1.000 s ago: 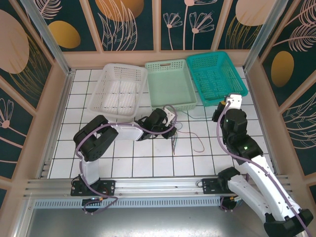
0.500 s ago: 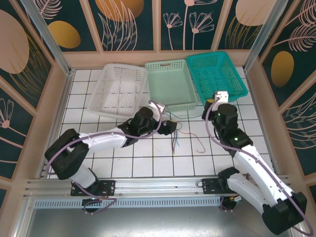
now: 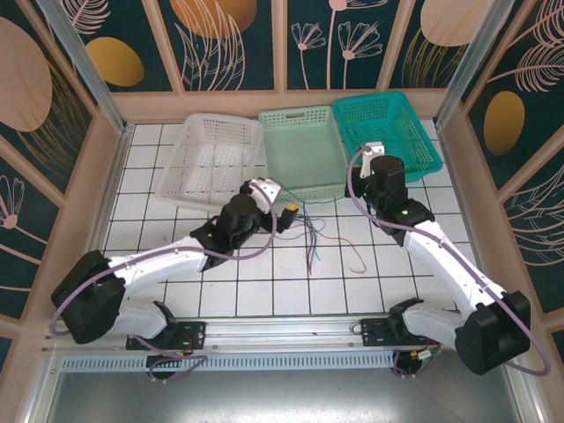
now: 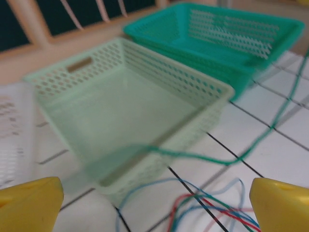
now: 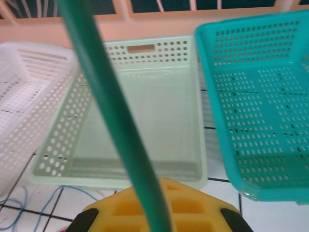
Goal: Untangle the cables
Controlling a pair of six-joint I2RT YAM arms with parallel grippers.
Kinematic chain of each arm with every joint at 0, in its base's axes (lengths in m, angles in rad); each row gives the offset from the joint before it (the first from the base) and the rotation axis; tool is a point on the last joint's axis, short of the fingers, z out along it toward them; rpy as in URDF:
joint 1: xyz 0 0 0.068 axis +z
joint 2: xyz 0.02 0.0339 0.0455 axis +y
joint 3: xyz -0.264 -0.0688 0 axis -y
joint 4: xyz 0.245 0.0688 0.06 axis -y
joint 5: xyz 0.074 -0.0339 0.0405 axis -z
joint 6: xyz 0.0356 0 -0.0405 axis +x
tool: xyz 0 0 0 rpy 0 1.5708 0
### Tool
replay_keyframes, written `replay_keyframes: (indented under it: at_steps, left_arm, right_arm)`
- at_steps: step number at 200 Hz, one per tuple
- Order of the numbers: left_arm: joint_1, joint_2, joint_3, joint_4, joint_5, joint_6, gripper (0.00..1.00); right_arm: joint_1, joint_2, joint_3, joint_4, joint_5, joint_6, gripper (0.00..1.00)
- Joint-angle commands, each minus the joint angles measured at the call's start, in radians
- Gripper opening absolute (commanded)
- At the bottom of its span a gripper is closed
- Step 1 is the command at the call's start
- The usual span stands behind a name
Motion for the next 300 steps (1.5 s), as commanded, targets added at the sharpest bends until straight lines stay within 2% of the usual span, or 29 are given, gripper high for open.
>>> replay_keyframes:
  at_steps: [1, 17, 60, 91, 112, 130, 151, 172, 209, 246, 274, 300]
  left_arm:
    - [0.001, -0.094, -0.093, 0.182, -0.186, -0.005, 0.99]
    - [0.001, -0.131, -0.132, 0.204, -0.230, -0.029, 0.99]
    - [0.001, -0.213, -0.176, 0.155, -0.445, -0.134, 0.99]
    - [0.004, -0.328, -0.224, 0.131, -0.671, -0.224, 0.99]
    - [0.019, -0.437, -0.286, 0.116, -0.716, -0.270, 0.99]
    - [0.036, -0.517, -0.311, 0.089, -0.631, -0.255, 0.99]
    - [0.040, -0.549, -0.282, 0.065, -0.387, -0.090, 0.99]
    - [0.040, -0.501, -0.182, -0.035, -0.134, 0.096, 0.99]
    - [0.039, -0.380, -0.021, -0.119, 0.075, 0.302, 0.98]
    - [0.040, -0.165, 0.140, -0.187, 0.168, 0.319, 0.95]
    - [0.041, -0.027, 0.221, -0.225, 0.145, 0.283, 0.92]
    - [0.058, 0.043, 0.251, -0.245, 0.170, 0.255, 0.91]
  right_arm:
    - [-0.028, 0.002, 0.033, -0.034, 0.064, 0.037, 0.00]
    - [-0.037, -0.001, 0.025, -0.011, 0.032, 0.059, 0.00]
    - [-0.044, 0.042, 0.048, 0.086, -0.096, 0.145, 0.00]
    - [-0.045, 0.131, 0.122, 0.167, -0.273, 0.184, 0.00]
    - [-0.042, 0.239, 0.225, 0.161, -0.381, 0.179, 0.00]
    - [-0.024, 0.351, 0.328, 0.116, -0.416, 0.155, 0.00]
    - [0.009, 0.431, 0.399, 0.100, -0.441, 0.134, 0.00]
    - [0.040, 0.484, 0.450, 0.086, -0.463, 0.114, 0.00]
    - [0.075, 0.552, 0.543, -0.006, -0.458, 0.070, 0.00]
    - [0.103, 0.557, 0.556, -0.021, -0.482, 0.057, 0.00]
    - [0.107, 0.526, 0.539, -0.012, -0.547, 0.065, 0.00]
    - [0.104, 0.484, 0.513, -0.002, -0.586, 0.079, 0.00]
